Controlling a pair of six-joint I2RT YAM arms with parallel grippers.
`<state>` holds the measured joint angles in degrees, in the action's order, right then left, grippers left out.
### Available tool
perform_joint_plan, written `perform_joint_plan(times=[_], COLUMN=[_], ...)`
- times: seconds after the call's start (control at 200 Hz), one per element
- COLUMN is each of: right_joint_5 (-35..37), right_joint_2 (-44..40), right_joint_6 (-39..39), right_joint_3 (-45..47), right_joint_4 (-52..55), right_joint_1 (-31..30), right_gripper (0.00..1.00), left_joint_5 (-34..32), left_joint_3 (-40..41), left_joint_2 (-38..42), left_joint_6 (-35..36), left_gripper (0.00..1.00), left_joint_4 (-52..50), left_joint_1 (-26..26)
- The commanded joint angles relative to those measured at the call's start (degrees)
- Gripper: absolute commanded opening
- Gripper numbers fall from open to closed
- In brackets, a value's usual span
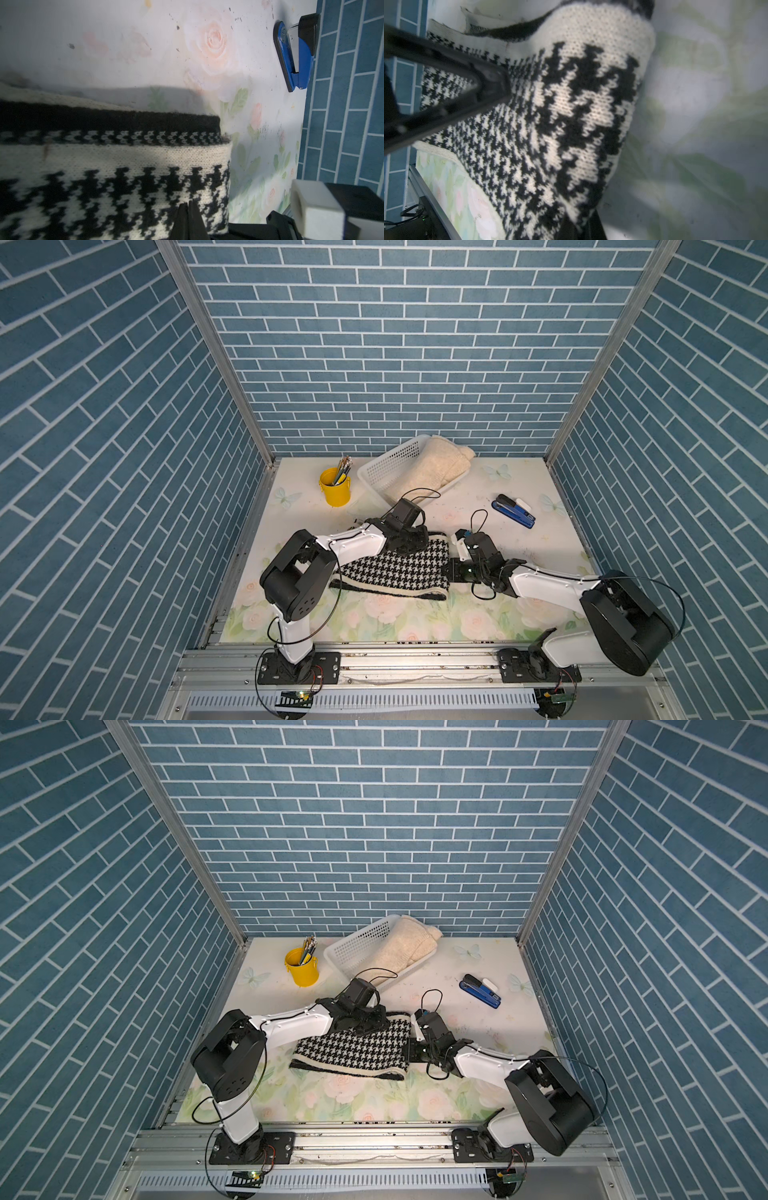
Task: Roll up the scarf and place it into the basket
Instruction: Roll the scarf at the center of the board.
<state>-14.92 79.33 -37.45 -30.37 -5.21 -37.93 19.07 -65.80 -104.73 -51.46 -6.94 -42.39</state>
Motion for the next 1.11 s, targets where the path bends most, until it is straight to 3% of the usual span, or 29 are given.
perform_joint_plan(times=[0.0, 0.065, 0.125, 0.155, 0.22, 0.3, 0.385, 0.555, 0.775, 1.1], right_joint_5=[0.33, -0.33, 0.22, 0.76, 3.12, 4.90, 6.54, 6.43, 4.17, -0.67], right_joint_2=[-2.57, -3.19, -4.07, -4.79, -7.68, -11.76, -13.41, -10.69, -4.84, 2.94], right_joint_6=[1.94, 2.14, 2.92, 3.31, 3.82, 4.51, 5.22, 5.59, 5.99, 5.37], right_joint_3=[-0.38, -0.63, -0.62, -0.41, 0.23, 1.46, 2.26, 3.91, 5.56, 6.79], right_joint_4=[1.77, 2.37, 4.21, 5.44, 8.94, 12.64, 15.44, 12.84, 4.78, -6.51], right_joint_1=[0.39, 0.49, 0.48, 0.62, 0.96, 2.12, 3.38, 3.74, 3.74, 3.74], right_gripper=[0.01, 0.11, 0.41, 0.49, 0.57, 0.59, 0.51, 0.00, 0.00, 0.00], left_joint_5=[0.25, 0.29, 0.37, 0.81, 1.02, 0.54, 0.00, -2.38, -4.39, -5.63], left_joint_3=[1.56, 1.89, 2.27, 2.36, 2.26, 2.18, 1.70, 2.15, 2.19, 2.72], left_joint_2=[0.08, -0.19, -1.09, -1.74, -3.19, -4.51, -5.78, -4.45, 0.30, -1.69], left_joint_6=[-2.70, -3.06, -3.67, -3.94, -4.33, -4.46, -4.53, -4.50, -1.47, -2.18], left_gripper=[0.00, 0.00, 0.00, 0.00, 0.00, 0.00, 0.00, 0.00, 0.00, 0.00], left_joint_4=[1.81, 2.22, 2.78, 3.13, 3.51, 3.99, 3.49, 1.99, -0.25, -1.94], left_joint_1=[-1.93, -2.81, -3.34, -3.48, -3.81, -4.01, -4.01, -4.04, -5.48, -5.77])
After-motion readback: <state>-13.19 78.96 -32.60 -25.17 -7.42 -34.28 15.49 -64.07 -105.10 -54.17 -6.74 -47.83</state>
